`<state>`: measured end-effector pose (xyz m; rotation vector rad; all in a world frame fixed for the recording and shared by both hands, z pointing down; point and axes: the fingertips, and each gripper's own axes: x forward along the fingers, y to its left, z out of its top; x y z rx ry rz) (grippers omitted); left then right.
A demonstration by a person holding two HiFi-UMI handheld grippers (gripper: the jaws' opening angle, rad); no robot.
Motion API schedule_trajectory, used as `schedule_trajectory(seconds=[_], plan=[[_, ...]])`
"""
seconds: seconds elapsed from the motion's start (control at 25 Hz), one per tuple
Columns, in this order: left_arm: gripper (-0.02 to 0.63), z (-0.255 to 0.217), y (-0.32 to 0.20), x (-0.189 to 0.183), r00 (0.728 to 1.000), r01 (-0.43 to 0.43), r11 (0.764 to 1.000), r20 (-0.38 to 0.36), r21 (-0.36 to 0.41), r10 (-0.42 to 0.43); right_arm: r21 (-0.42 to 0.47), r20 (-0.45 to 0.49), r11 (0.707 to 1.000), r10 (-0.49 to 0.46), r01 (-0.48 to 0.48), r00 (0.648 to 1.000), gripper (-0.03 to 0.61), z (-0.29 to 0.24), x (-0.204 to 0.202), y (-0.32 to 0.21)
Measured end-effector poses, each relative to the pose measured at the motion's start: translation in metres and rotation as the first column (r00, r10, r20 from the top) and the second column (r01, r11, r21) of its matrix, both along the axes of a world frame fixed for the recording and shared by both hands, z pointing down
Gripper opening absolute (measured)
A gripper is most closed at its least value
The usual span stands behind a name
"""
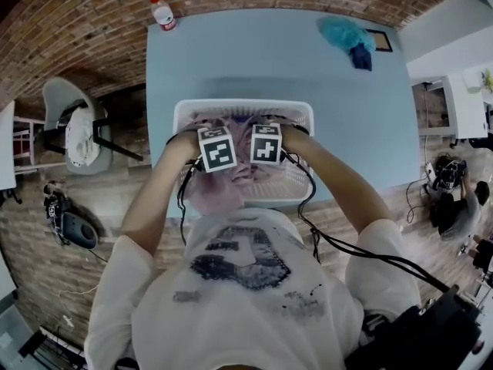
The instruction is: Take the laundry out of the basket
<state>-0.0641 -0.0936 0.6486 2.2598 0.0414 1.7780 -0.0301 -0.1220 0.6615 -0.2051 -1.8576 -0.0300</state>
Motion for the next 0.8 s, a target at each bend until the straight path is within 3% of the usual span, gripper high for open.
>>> schedule_trajectory(seconds=[0.12,0.32,0.48,0.8], plan=[[0.462,0.012,-0.007,-0.003,0.999,-0.027,0.999,0.038,0.022,0.026,-0.012,-0.012,1.000,-0.001,0.000,1.000,0.463,0.011,0.001,0.005],[0.479,0.032,0.005,0.004,0.999,-0.023,0.995,0.026,-0.096,0.026,-0.058,-0.025,0.997,0.051,-0.052,0.998,0.463,0.030,0.003,0.012],[0.512,0.033,0.000,0.007,1.000,-0.020,0.991,0.020,-0.132,0.023,-0.060,-0.030,0.996,0.060,-0.062,0.998,0.454,0.033,0.003,0.012],[0.511,0.035,-0.001,0.008,0.999,-0.029,0.986,0.034,-0.163,0.035,-0.042,-0.049,0.997,0.068,-0.071,0.996,0.307,0.033,0.009,0.010]])
